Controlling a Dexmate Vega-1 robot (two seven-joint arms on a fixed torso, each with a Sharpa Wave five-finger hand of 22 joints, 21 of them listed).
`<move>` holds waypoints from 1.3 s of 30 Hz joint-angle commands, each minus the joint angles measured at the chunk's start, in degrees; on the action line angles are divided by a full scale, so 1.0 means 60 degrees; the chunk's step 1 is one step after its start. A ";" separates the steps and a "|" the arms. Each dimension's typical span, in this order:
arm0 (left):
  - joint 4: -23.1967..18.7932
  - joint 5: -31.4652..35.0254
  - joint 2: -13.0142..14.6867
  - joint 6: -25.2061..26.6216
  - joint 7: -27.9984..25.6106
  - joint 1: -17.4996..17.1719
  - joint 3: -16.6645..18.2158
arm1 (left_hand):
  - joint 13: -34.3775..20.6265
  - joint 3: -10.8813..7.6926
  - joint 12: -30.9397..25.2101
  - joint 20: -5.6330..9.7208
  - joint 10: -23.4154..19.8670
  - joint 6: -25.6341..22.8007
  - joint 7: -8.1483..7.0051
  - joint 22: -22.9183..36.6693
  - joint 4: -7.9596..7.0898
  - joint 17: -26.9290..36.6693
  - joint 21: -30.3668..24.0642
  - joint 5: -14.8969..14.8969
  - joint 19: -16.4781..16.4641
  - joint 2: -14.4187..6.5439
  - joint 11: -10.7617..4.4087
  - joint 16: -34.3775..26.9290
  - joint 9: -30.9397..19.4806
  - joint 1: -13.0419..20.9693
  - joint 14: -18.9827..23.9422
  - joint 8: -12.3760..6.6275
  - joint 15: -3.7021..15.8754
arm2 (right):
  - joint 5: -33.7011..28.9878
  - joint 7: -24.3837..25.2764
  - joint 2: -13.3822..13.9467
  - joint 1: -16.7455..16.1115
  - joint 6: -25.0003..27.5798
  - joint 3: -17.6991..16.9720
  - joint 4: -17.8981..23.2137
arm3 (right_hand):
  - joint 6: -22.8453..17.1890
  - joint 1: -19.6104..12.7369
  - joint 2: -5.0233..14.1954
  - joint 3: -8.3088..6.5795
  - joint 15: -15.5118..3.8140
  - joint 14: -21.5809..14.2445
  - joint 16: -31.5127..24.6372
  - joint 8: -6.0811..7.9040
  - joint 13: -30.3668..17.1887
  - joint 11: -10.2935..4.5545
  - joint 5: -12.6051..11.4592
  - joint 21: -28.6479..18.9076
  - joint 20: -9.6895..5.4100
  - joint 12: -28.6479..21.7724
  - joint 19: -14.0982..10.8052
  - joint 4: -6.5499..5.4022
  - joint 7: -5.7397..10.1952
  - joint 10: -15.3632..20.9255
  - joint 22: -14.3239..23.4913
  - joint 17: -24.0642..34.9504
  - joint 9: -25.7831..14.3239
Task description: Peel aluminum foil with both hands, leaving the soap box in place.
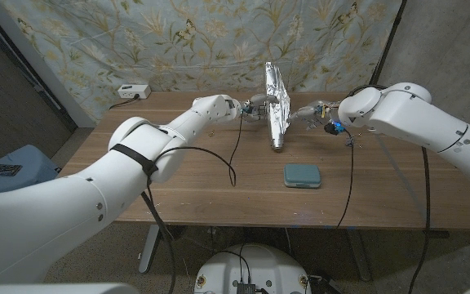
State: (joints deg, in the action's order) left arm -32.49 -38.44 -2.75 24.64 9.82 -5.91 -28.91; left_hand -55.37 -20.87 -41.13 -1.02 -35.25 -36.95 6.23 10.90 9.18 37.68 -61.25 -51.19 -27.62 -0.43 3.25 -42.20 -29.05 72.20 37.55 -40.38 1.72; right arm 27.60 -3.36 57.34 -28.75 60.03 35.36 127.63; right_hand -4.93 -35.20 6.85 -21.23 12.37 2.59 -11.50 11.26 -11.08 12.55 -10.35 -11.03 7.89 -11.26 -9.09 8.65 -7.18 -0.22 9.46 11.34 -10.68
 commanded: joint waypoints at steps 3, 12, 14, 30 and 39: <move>-0.0803 -0.0039 0.0182 0.0153 -0.0325 -0.0388 -0.0255 | -0.0043 -0.0308 -0.0007 0.0012 -0.1179 -0.1038 -0.0960 0.0007 0.0006 0.0067 -0.0078 -0.0065 0.0013 -0.0507 -0.1103 -0.0020 -0.0481 0.0482 0.1075 -0.1110 0.0946 | 0.0827 0.0623 0.0123 -0.0774 -0.0599 -0.1242 0.0071 | -0.0079 0.0157 -0.0192 0.0195 0.0024 -0.0156 -0.0088 0.0012 -0.0017 0.0013 0.0066 -0.0046 0.0125 -0.0097 -0.0193 -0.0091 -0.0854 0.0123 0.0034 0.0050 -0.0026; -0.1727 -0.0176 0.0368 0.0333 -0.0772 -0.0835 -0.0318 | -0.0069 -0.0320 -0.0002 0.0029 -0.1206 -0.1078 -0.0965 -0.0001 0.0012 0.0105 -0.0122 -0.0134 0.0014 -0.0491 -0.1109 -0.0023 -0.0484 0.0493 0.1117 -0.1087 0.0950 | 0.0903 0.0967 -0.0082 -0.0807 -0.0823 -0.1254 -0.0157 | -0.0062 0.0594 -0.0317 0.0551 0.0027 -0.0287 -0.0100 -0.0029 -0.0025 0.0016 0.0031 -0.0035 0.0286 -0.0074 -0.0363 -0.0275 -0.0850 0.0219 0.0037 0.0086 -0.0030; -0.1914 -0.0191 0.0410 0.0338 -0.0900 -0.0926 -0.0335 | -0.0071 -0.0324 -0.0004 0.0035 -0.1228 -0.1080 -0.0973 -0.0004 0.0014 0.0114 -0.0133 -0.0151 0.0010 -0.0485 -0.1123 -0.0021 -0.0492 0.0495 0.1124 -0.1082 0.0950 | 0.0915 0.1074 -0.0131 -0.0821 -0.0797 -0.1252 -0.0179 | -0.0055 0.0621 -0.0317 0.0573 0.0027 -0.0297 -0.0101 -0.0032 -0.0026 0.0017 0.0027 -0.0043 0.0297 -0.0075 -0.0398 -0.0285 -0.0850 0.0229 0.0037 0.0088 -0.0030; -0.2756 -0.0373 0.0554 0.0350 -0.1526 -0.1309 -0.0455 | -0.0156 -0.0356 -0.0012 0.0050 -0.1242 -0.1116 -0.1029 -0.0019 0.0013 0.0169 -0.0195 -0.0267 -0.0015 -0.0448 -0.1162 -0.0014 -0.0540 0.0498 0.1178 -0.1056 0.0950 | 0.0968 0.1339 -0.0375 -0.0829 -0.0974 -0.1132 -0.0440 | 0.0090 0.0570 -0.0193 0.0622 0.0006 -0.0377 -0.0091 -0.0052 -0.0033 0.0013 -0.0037 -0.0025 0.0246 -0.0055 -0.0528 -0.0211 -0.0818 0.0269 0.0035 0.0096 -0.0032; -0.3223 -0.0475 0.0620 0.0330 -0.1945 -0.1549 -0.0444 | -0.0161 -0.0370 0.0007 0.0058 -0.1261 -0.1129 -0.1032 -0.0024 0.0003 0.0193 -0.0227 -0.0329 -0.0021 -0.0436 -0.1139 -0.0001 -0.0552 0.0487 0.1195 -0.1023 0.0952 | 0.1088 0.1425 -0.0448 -0.0909 -0.1051 -0.1181 -0.0603 | 0.0165 0.0497 -0.0130 0.0618 0.0015 -0.0455 -0.0107 -0.0054 -0.0042 0.0014 -0.0030 -0.0050 0.0292 -0.0061 -0.0659 -0.0167 -0.0832 0.0302 0.0035 0.0101 -0.0040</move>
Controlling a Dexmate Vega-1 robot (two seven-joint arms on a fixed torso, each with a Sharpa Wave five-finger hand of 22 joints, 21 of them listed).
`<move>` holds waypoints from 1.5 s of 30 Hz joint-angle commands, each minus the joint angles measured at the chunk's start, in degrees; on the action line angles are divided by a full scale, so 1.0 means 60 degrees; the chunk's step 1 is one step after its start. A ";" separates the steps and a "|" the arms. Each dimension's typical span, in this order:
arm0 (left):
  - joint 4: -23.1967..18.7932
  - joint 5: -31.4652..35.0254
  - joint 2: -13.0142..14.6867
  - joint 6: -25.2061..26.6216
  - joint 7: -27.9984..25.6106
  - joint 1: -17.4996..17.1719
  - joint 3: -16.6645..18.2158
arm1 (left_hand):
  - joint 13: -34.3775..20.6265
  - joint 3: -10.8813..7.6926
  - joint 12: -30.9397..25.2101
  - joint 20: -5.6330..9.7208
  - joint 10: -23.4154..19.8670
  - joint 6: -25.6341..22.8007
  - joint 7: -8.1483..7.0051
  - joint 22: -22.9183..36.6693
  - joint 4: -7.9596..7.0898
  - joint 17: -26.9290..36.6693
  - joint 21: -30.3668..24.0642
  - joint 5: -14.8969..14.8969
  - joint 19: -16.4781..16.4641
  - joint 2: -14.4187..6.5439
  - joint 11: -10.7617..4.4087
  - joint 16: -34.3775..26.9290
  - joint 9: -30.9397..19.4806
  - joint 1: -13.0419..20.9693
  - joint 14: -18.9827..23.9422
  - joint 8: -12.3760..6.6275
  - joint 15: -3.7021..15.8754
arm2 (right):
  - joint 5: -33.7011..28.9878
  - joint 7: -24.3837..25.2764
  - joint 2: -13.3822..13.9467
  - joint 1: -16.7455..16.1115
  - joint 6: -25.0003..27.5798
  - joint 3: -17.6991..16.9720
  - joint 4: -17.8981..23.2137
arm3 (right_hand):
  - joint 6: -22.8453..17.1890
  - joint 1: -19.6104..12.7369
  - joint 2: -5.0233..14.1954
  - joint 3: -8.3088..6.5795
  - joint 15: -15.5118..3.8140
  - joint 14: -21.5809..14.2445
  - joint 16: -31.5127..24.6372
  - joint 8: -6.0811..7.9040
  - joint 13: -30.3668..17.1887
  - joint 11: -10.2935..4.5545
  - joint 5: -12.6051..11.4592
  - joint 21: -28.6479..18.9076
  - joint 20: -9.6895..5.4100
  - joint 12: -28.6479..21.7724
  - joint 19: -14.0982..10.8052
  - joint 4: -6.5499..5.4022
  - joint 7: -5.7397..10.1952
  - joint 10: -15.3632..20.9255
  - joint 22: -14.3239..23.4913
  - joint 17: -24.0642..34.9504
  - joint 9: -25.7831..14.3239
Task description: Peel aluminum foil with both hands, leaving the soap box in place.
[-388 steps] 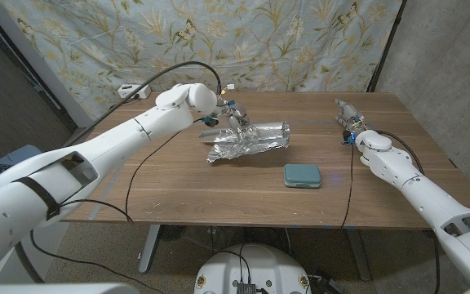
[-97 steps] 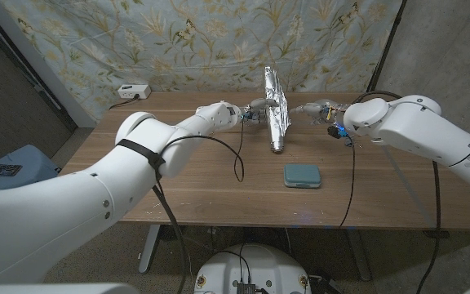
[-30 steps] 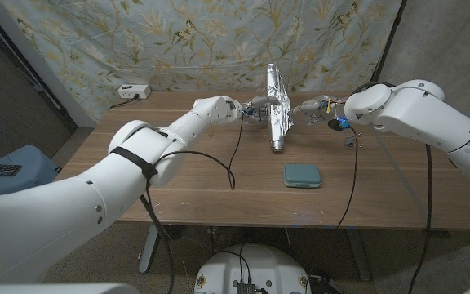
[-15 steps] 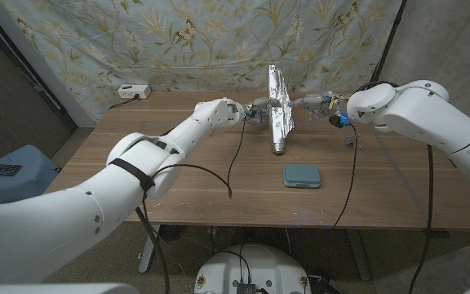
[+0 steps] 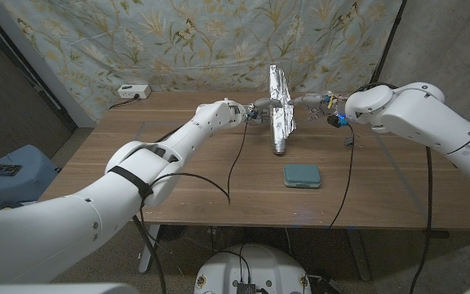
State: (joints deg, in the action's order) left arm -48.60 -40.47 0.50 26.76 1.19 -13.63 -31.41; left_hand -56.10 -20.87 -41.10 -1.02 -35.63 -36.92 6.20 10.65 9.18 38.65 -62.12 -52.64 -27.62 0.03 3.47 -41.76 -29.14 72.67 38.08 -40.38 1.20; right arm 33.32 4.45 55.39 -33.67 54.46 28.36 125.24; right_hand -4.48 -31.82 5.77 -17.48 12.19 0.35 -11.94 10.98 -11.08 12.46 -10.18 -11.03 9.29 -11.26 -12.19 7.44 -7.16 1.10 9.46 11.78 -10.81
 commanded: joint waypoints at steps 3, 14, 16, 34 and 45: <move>-0.0541 -0.0179 0.0083 -0.0055 -0.0441 -0.0256 -0.0044 | -0.0034 -0.0369 0.0010 0.0060 -0.1202 -0.1135 -0.1028 0.0017 -0.0001 0.0028 -0.0085 -0.0097 -0.0010 -0.0511 -0.1192 -0.0063 -0.0525 0.0404 0.1101 -0.1007 0.1042 | 0.0327 -0.0037 -0.0103 -0.0180 -0.0334 -0.0147 -0.0327 | 0.0114 -0.0043 0.0047 0.0025 0.0050 -0.0149 -0.0054 -0.0008 -0.0049 0.0030 -0.0049 -0.0064 0.0079 -0.0075 -0.0220 0.0027 -0.0840 0.0127 0.0035 0.0034 -0.0021; -0.0898 -0.0364 0.0085 -0.0145 -0.0698 -0.0458 0.0024 | -0.0015 -0.0363 0.0040 0.0059 -0.1233 -0.1153 -0.1044 0.0010 -0.0008 0.0018 -0.0106 -0.0131 0.0003 -0.0497 -0.1218 -0.0031 -0.0540 0.0384 0.1113 -0.0983 0.1056 | 0.0865 -0.0020 -0.0194 -0.0559 -0.0849 -0.0527 -0.0639 | 0.0119 0.0156 0.0056 0.0253 0.0053 -0.0600 -0.0161 0.0043 -0.0094 0.0031 -0.0043 -0.0092 0.0184 -0.0167 -0.0653 -0.0040 -0.0843 0.0508 0.0035 0.0075 -0.0046; -0.1023 -0.0413 0.0080 -0.0195 -0.0833 -0.0552 0.0071 | -0.0034 -0.0366 0.0045 0.0062 -0.1209 -0.1168 -0.1036 0.0007 -0.0010 0.0011 -0.0107 -0.0141 0.0007 -0.0496 -0.1197 -0.0015 -0.0533 0.0380 0.1102 -0.0975 0.1057 | 0.0945 0.0035 -0.0216 -0.0631 -0.0910 -0.0575 -0.0682 | 0.0098 0.0209 0.0048 0.0303 0.0056 -0.0682 -0.0178 0.0052 -0.0102 0.0031 -0.0044 -0.0089 0.0184 -0.0178 -0.0718 -0.0057 -0.0849 0.0573 0.0035 0.0083 -0.0049; -0.0747 -0.1094 0.0160 0.0153 -0.0388 -0.0470 0.0313 | -0.0065 -0.0381 0.0183 0.0014 -0.1004 -0.1059 -0.0950 -0.0011 -0.0038 -0.0057 -0.0029 -0.0208 0.0279 -0.0546 -0.1135 0.0182 -0.0489 0.0318 0.0932 -0.0835 0.1050 | 0.1643 -0.1289 0.0203 -0.0655 -0.1761 -0.0625 -0.1342 | 0.0056 -0.0057 -0.0464 0.0949 -0.0030 -0.0983 -0.0078 0.0073 -0.0174 0.0016 -0.0865 0.0008 -0.0195 -0.0153 -0.0894 0.0233 -0.0813 0.0910 0.0049 0.0106 -0.0055; -0.0148 -0.0925 0.0209 0.0119 0.0335 -0.0024 0.0104 | -0.0083 -0.0388 0.0216 0.0001 -0.0977 -0.1052 -0.0939 -0.0009 -0.0021 -0.0026 -0.0023 -0.0224 0.0332 -0.0567 -0.1077 0.0211 -0.0515 0.0331 0.0907 -0.0817 0.1054 | 0.1808 -0.1697 0.0351 -0.0579 -0.1917 -0.0535 -0.1495 | -0.0376 -0.3006 0.0073 0.0421 -0.0144 -0.1347 -0.0143 0.0128 -0.0204 0.0003 -0.1112 -0.0048 -0.0549 -0.0171 -0.1119 0.0409 -0.0805 0.1209 0.0054 0.0124 -0.0049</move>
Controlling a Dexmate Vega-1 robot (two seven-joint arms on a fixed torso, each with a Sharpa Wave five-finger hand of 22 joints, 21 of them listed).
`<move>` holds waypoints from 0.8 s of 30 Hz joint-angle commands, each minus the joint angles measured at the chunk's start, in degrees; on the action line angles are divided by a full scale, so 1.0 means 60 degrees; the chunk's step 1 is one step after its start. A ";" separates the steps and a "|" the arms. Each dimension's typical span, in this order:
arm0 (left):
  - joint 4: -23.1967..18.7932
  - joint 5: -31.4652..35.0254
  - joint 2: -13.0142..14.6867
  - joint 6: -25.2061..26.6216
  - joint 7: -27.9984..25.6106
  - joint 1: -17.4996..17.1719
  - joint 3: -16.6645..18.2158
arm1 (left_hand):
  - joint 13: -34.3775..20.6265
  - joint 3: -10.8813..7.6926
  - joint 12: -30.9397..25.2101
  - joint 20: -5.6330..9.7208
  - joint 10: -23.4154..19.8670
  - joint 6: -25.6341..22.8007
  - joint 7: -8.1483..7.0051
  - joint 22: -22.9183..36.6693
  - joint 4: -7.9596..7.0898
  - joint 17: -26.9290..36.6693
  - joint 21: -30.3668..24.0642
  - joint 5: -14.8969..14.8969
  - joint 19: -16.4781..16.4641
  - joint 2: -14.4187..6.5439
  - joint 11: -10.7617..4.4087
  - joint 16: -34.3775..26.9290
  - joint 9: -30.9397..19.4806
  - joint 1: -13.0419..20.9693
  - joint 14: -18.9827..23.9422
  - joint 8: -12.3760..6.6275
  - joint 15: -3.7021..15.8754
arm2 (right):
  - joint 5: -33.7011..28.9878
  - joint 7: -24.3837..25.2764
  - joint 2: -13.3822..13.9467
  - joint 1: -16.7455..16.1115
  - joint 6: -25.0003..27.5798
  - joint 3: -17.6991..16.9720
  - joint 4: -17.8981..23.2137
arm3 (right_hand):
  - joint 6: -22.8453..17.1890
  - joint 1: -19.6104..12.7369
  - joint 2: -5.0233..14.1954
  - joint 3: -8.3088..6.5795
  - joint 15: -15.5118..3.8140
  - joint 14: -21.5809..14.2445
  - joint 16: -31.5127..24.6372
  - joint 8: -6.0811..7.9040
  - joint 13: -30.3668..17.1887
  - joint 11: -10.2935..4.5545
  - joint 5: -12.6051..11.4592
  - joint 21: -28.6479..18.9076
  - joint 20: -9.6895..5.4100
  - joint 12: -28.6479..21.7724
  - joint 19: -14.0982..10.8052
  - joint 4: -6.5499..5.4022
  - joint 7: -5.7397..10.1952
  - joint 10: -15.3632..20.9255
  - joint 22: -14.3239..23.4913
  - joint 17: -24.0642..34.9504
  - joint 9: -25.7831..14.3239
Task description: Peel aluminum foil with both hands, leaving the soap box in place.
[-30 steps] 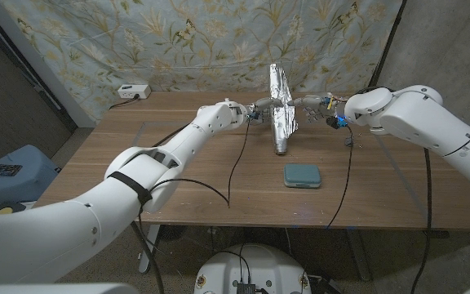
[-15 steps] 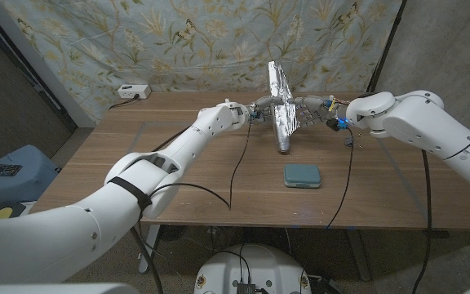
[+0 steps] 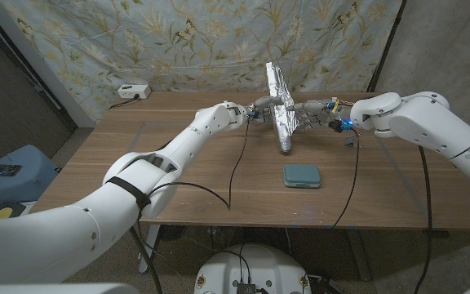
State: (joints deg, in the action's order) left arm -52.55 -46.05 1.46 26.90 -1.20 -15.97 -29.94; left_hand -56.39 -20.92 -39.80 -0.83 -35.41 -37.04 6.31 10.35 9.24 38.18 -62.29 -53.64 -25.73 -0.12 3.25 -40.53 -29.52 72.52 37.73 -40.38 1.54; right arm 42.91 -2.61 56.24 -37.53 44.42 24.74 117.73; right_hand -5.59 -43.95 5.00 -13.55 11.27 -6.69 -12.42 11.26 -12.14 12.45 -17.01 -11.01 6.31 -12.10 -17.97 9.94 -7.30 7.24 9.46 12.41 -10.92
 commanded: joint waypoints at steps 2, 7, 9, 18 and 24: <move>0.0503 -0.0013 0.0014 0.0075 0.0640 0.0351 -0.0087 | -0.0046 -0.0380 -0.0002 -0.0025 -0.1009 -0.1023 -0.0946 0.0041 -0.0029 0.0050 0.0002 -0.0059 0.0015 -0.0547 -0.1043 0.0014 -0.0465 0.0358 0.0961 -0.0818 0.0997 | 0.0180 -0.0483 0.0214 0.0101 -0.0198 0.0101 -0.0226 | -0.0286 -0.1688 0.0273 -0.0376 -0.0005 -0.0210 -0.0057 0.0084 -0.0026 0.0007 0.0199 -0.0046 -0.0097 -0.0019 -0.0232 0.0031 -0.0783 0.0252 0.0051 0.0021 -0.0032; 0.0504 0.0043 0.0005 0.0054 0.0626 0.0393 -0.0093 | -0.0024 -0.0380 0.0020 -0.0033 -0.1033 -0.1039 -0.0930 0.0038 -0.0026 0.0043 0.0003 -0.0072 0.0019 -0.0549 -0.1042 0.0038 -0.0453 0.0356 0.0964 -0.0800 0.0998 | -0.0102 -0.0297 0.0194 0.0358 0.0200 0.0399 -0.0089 | -0.0434 -0.2678 0.0323 -0.0545 -0.0058 -0.0387 -0.0105 0.0086 -0.0026 0.0003 0.0633 -0.0063 -0.0063 -0.0016 -0.0429 0.0029 -0.0786 0.0394 0.0053 0.0037 -0.0038; 0.0460 0.0055 0.0013 0.0085 0.0633 0.0399 -0.0103 | -0.0020 -0.0379 0.0020 -0.0032 -0.1051 -0.1054 -0.0932 0.0037 -0.0026 0.0041 0.0005 -0.0075 0.0025 -0.0552 -0.1040 0.0039 -0.0445 0.0354 0.0980 -0.0796 0.0999 | -0.0155 -0.0369 0.0182 0.0398 0.0179 0.0469 -0.0111 | -0.0454 -0.2804 0.0320 -0.0559 -0.0061 -0.0397 -0.0104 0.0085 -0.0027 0.0002 0.0709 -0.0063 -0.0072 -0.0012 -0.0449 0.0018 -0.0789 0.0404 0.0053 0.0035 -0.0039; 0.0268 -0.0034 -0.0035 0.0229 0.0503 0.0346 -0.0038 | -0.0060 -0.0377 0.0021 -0.0032 -0.1055 -0.1055 -0.0927 0.0035 -0.0021 0.0065 -0.0002 -0.0096 0.0008 -0.0552 -0.1021 0.0045 -0.0471 0.0350 0.1020 -0.0780 0.0999 | -0.0788 -0.0482 0.0020 0.0940 0.0640 0.1107 -0.0176 | -0.0653 -0.3097 0.0295 -0.0552 -0.0173 -0.0581 -0.0168 0.0132 -0.0043 0.0003 0.0919 -0.0088 -0.0115 -0.0074 -0.0594 -0.0026 -0.0774 0.0626 0.0055 0.0041 -0.0051; -0.0126 -0.0140 -0.0004 0.0378 0.0290 0.0143 -0.0005 | -0.0020 -0.0383 0.0045 -0.0045 -0.1095 -0.1077 -0.0927 0.0032 -0.0015 0.0070 0.0004 -0.0114 0.0017 -0.0549 -0.1044 0.0063 -0.0494 0.0351 0.1015 -0.0784 0.0999 | -0.1112 -0.0504 -0.0087 0.1139 0.0862 0.1372 -0.0226 | -0.0770 -0.3173 0.0303 -0.0530 -0.0240 -0.0650 -0.0198 0.0156 -0.0056 -0.0032 0.0998 -0.0112 -0.0164 -0.0102 -0.0700 -0.0073 -0.0780 0.0735 0.0060 0.0057 -0.0057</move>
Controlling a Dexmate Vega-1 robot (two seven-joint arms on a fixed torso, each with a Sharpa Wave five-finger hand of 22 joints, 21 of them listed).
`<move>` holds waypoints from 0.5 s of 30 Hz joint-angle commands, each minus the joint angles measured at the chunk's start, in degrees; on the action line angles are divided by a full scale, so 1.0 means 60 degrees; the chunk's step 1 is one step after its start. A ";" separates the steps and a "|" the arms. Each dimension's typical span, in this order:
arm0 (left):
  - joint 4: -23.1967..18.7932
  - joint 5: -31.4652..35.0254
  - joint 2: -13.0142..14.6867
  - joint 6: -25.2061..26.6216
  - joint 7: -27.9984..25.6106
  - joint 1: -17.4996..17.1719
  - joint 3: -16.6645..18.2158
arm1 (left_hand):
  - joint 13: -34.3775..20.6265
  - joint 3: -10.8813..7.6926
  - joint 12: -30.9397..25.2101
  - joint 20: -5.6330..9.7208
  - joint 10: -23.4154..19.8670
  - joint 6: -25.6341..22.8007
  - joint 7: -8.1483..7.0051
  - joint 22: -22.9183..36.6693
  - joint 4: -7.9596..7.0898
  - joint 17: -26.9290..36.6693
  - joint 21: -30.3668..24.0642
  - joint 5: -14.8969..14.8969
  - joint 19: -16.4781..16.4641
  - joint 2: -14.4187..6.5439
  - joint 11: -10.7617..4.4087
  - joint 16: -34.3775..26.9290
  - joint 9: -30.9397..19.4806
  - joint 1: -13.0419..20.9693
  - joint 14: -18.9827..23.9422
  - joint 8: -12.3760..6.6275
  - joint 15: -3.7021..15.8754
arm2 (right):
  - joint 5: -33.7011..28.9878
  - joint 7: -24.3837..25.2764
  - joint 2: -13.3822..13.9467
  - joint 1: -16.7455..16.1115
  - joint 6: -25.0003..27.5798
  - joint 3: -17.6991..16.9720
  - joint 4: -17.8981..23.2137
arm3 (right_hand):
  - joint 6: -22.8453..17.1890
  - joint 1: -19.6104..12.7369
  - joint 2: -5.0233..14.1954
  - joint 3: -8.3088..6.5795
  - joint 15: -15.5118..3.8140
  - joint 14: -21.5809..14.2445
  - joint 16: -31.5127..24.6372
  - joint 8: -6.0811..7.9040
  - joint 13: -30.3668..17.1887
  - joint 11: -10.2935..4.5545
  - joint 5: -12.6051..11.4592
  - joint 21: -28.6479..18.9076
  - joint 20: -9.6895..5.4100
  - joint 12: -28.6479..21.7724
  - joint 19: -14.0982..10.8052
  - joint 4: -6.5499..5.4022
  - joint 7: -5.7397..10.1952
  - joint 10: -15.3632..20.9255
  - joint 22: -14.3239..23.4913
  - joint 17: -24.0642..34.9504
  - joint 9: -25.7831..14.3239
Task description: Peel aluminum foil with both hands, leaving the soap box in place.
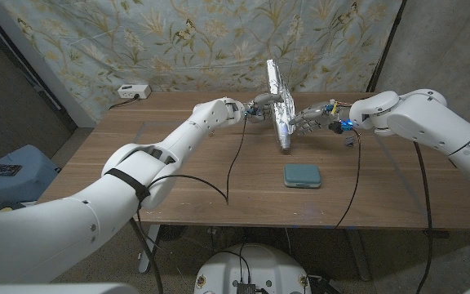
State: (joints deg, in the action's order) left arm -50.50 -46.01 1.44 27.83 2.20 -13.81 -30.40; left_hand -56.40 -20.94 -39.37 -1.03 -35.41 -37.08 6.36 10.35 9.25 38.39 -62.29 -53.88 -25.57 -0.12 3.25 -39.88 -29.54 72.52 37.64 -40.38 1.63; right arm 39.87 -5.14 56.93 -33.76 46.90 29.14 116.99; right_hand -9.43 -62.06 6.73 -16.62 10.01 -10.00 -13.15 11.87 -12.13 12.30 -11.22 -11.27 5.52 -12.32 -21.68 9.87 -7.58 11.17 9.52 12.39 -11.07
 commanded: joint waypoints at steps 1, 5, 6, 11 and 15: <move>-0.0506 -0.0157 0.0004 0.0229 -0.0306 -0.0241 0.0071 | -0.0031 -0.0381 -0.0034 -0.0013 -0.1097 -0.1064 -0.0936 0.0033 -0.0016 0.0040 0.0000 -0.0075 -0.0019 -0.0551 -0.1028 -0.0050 -0.0498 0.0354 0.1039 -0.0783 0.0985 | -0.0659 -0.0062 -0.0204 0.0530 0.0494 0.0669 -0.0091 | -0.0163 -0.0152 0.0025 -0.0010 -0.0049 -0.0091 -0.0076 0.0062 -0.0061 -0.0038 0.0049 -0.0062 -0.0048 -0.0066 -0.0073 -0.0081 -0.0732 0.0089 0.0051 0.0066 -0.0033; -0.0740 -0.0197 0.0024 0.0232 -0.0508 -0.0387 0.0087 | -0.0052 -0.0389 -0.0042 -0.0003 -0.1112 -0.1079 -0.0914 0.0033 -0.0004 0.0043 -0.0005 -0.0085 -0.0032 -0.0552 -0.1049 -0.0046 -0.0500 0.0370 0.1057 -0.0776 0.0987 | -0.0765 0.0032 -0.0252 0.0552 0.0653 0.0702 -0.0078 | -0.0275 -0.0122 0.0045 0.0030 -0.0084 -0.0197 -0.0127 0.0087 -0.0072 -0.0033 0.0096 -0.0073 -0.0007 -0.0091 -0.0129 -0.0141 -0.0731 0.0176 0.0055 0.0086 -0.0037; -0.0796 -0.0223 0.0029 0.0250 -0.0578 -0.0422 0.0108 | -0.0056 -0.0391 -0.0042 -0.0002 -0.1111 -0.1081 -0.0934 0.0033 -0.0002 0.0042 -0.0005 -0.0088 -0.0033 -0.0550 -0.1042 -0.0041 -0.0496 0.0372 0.1056 -0.0771 0.0987 | -0.0805 0.0067 -0.0258 0.0550 0.0675 0.0711 -0.0068 | -0.0293 -0.0116 0.0046 0.0037 -0.0075 -0.0215 -0.0135 0.0091 -0.0074 -0.0035 0.0102 -0.0076 -0.0006 -0.0095 -0.0142 -0.0148 -0.0731 0.0189 0.0056 0.0090 -0.0038; -0.0972 -0.0282 0.0107 0.0311 -0.0702 -0.0525 0.0112 | -0.0071 -0.0395 -0.0031 -0.0014 -0.1093 -0.1089 -0.0943 0.0030 -0.0003 0.0039 -0.0011 -0.0102 -0.0057 -0.0549 -0.1046 -0.0022 -0.0507 0.0372 0.1053 -0.0763 0.0989 | -0.0996 0.0384 -0.0271 0.0536 0.0981 0.0732 0.0079 | -0.0911 -0.0130 0.0149 0.0108 -0.0372 -0.0748 -0.0373 0.0241 -0.0119 -0.0310 0.0157 -0.0186 -0.0155 -0.0283 -0.0567 -0.0213 -0.0654 0.0778 0.0072 0.0153 -0.0034; -0.0995 -0.0324 0.0148 0.0353 -0.0733 -0.0539 0.0107 | -0.0053 -0.0398 -0.0015 -0.0025 -0.1107 -0.1088 -0.0940 0.0029 -0.0011 0.0046 -0.0008 -0.0113 -0.0052 -0.0552 -0.1058 -0.0015 -0.0516 0.0363 0.1063 -0.0753 0.0987 | -0.1242 0.0625 -0.0213 0.0594 0.1328 0.0822 0.0343 | -0.1460 -0.0207 0.0321 0.0105 -0.0656 -0.1328 -0.0678 0.0349 -0.0163 -0.0566 0.0171 -0.0360 -0.0241 -0.0420 -0.1184 -0.0237 -0.0467 0.1287 0.0092 0.0268 -0.0031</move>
State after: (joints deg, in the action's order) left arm -54.65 -47.17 1.75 29.22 -0.69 -15.98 -29.96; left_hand -56.70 -20.95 -39.15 -1.03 -35.41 -37.18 6.46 10.33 9.26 38.37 -62.28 -54.30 -25.57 -0.12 3.25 -39.48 -29.54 72.52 37.64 -40.38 1.63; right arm 35.53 -4.32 55.65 -31.05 50.86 32.74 116.79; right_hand -15.87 -63.20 7.82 -15.97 7.00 -15.52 -15.94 13.24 -12.76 9.85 -10.35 -12.59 4.59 -14.04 -26.36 8.91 -8.12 16.50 9.75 13.41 -11.06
